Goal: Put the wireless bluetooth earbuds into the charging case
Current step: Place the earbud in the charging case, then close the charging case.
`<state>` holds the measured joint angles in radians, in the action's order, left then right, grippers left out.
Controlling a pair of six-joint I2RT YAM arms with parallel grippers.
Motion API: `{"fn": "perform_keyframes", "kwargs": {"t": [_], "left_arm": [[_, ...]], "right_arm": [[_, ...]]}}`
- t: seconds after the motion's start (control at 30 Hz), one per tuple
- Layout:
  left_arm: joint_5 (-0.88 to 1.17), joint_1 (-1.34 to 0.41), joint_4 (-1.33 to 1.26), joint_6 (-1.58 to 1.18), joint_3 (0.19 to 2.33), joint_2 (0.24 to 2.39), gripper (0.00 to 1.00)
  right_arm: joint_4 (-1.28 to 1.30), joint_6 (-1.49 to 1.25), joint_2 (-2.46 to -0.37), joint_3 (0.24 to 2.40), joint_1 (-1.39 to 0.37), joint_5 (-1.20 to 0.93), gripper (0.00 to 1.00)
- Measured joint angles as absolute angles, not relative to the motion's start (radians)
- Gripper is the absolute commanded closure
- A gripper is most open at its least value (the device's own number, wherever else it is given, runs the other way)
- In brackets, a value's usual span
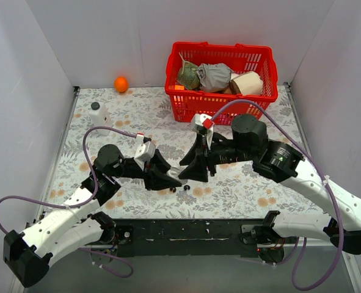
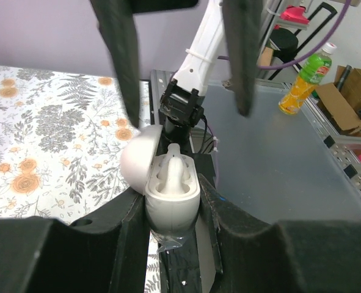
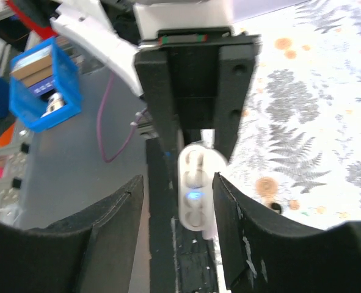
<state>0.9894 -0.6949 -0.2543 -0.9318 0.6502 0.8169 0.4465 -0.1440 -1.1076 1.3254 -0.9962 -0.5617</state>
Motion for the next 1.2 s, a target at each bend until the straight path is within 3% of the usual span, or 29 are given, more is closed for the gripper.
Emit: {"fn": "perform_keyframes", "kwargs": {"t": [0.1, 0.33, 0.43, 0.73, 1.2], "left_arm": [[0.993, -0.696, -0.26, -0.932, 0.639, 0.805, 1.0], [0.941, -0.698, -0.283, -0.929, 0.612, 0.746, 1.0], [0.915, -0.698, -0.293, -0.924, 0.605, 0.728, 1.0], [0.868, -0.698, -0.3, -0.919, 0.597, 0.72, 1.0], [0.834, -0.698, -0.323, -0.915, 0.597, 0.725, 1.0]], "right_arm": [[0.44, -0.145, -1.076, 1.328, -0.994, -0.485, 0.49], [0.405, -0.181, -0.976, 1.327, -0.989, -0.212, 0.85], [0.416, -0.188, -0.99, 1.332, -0.989, -0.141, 0.9], [0.466, -0.183, -1.118, 1.332, -0.989, -0.157, 0.95], [0.472, -0.152, -1.131, 1.333, -1.01, -0.322, 0.98]]}}
